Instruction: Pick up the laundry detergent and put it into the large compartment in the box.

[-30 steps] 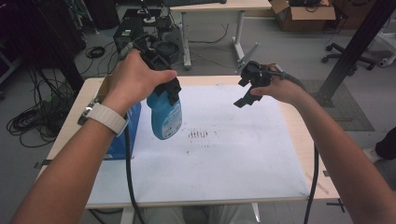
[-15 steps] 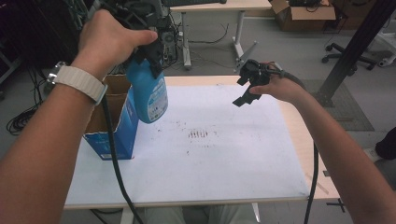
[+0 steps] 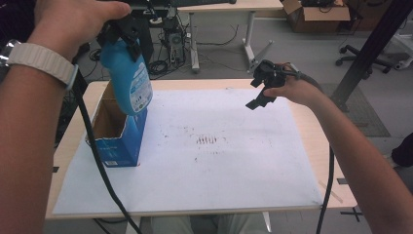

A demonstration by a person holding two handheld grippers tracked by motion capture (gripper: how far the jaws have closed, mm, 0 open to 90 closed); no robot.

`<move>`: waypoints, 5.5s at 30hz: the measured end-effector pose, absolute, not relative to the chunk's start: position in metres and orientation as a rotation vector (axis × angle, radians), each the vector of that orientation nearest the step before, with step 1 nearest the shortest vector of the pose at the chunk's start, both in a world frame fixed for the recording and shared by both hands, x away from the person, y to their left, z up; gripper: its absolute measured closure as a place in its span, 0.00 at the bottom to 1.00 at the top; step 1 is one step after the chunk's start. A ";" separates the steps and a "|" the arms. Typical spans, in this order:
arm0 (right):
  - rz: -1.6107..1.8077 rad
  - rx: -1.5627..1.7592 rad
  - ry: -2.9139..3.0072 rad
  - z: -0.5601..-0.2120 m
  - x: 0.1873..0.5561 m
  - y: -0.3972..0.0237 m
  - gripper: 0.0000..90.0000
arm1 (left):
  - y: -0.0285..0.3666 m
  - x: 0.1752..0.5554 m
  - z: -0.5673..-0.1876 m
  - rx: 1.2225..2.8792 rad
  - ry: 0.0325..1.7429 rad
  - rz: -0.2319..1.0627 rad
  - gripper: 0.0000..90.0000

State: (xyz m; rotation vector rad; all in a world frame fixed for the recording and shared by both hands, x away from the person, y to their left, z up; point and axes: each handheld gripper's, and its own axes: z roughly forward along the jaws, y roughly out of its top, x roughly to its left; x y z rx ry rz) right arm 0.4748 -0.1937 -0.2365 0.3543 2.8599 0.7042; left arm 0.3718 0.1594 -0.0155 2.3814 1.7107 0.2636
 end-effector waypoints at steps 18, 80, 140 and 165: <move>0.703 0.350 2.864 -0.238 0.475 -0.191 0.10 | 0.199 0.379 -0.019 2.274 1.871 0.339 0.42; 0.673 0.395 2.865 -0.244 0.474 -0.200 0.09 | 0.253 0.418 -0.196 2.175 2.014 0.385 0.42; 0.682 0.408 2.872 -0.251 0.476 -0.203 0.09 | 0.263 0.420 -0.272 2.167 2.057 0.311 0.40; 0.687 0.401 2.881 -0.248 0.470 -0.204 0.09 | 0.252 0.415 -0.239 2.172 2.040 0.430 0.28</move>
